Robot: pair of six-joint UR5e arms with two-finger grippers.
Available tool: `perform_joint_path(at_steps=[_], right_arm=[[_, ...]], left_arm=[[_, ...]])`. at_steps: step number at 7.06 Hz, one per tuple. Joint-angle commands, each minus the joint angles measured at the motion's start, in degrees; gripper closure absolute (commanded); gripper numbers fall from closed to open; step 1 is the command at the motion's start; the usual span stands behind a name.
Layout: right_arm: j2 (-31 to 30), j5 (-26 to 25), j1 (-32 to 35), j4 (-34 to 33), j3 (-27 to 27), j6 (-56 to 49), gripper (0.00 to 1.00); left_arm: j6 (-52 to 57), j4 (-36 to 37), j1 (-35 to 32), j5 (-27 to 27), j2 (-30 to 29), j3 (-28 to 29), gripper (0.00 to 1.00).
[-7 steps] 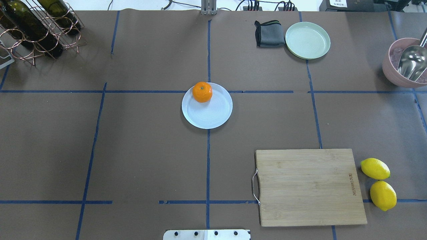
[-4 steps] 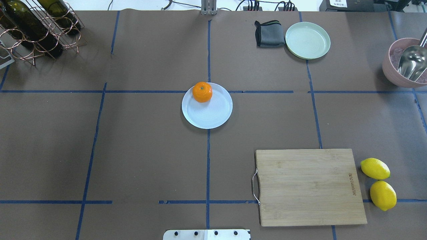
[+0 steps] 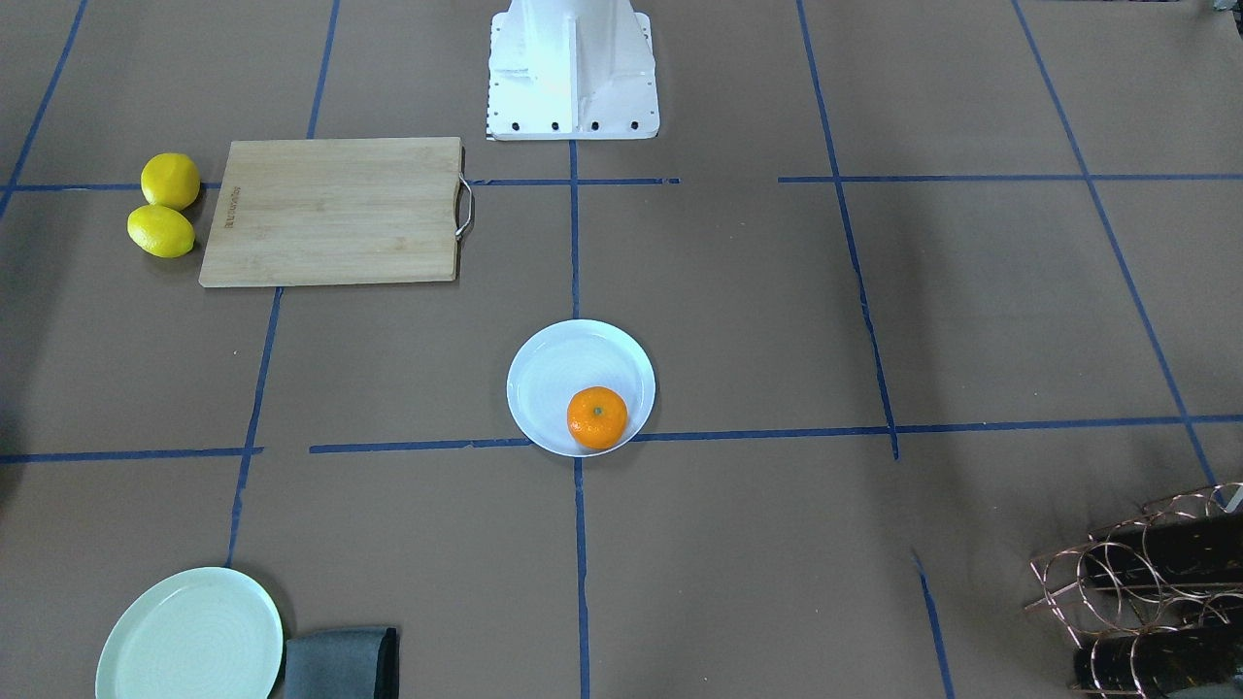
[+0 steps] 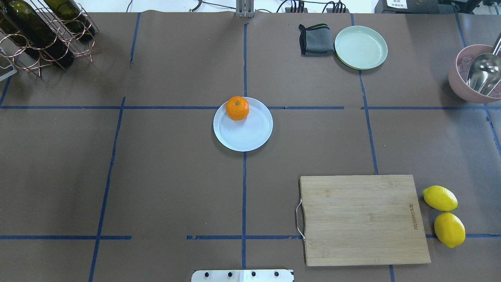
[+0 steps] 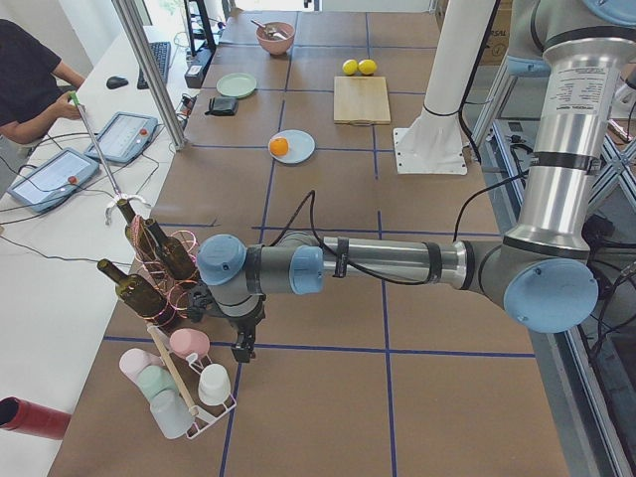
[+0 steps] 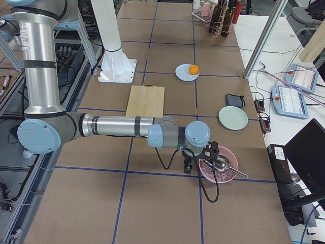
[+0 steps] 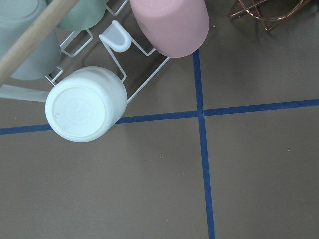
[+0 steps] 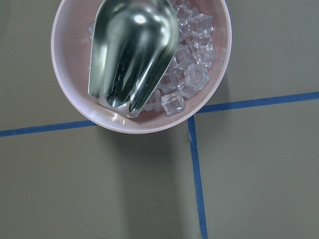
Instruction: Pick orange to plate
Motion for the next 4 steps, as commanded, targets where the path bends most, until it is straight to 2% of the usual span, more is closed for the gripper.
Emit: perform_joint_path(at_steps=[1, 4], right_arm=[[-1.08, 0.01, 0.00, 0.41, 0.13, -0.01, 0.00], [-1.18, -0.08, 0.00, 0.50, 0.14, -0.19, 0.00]], left_arm=[[0.03, -0.12, -0.01, -0.01, 0.00, 0.08, 0.00], [0.03, -1.27, 0.08, 0.07, 0.00, 0.25, 0.00]])
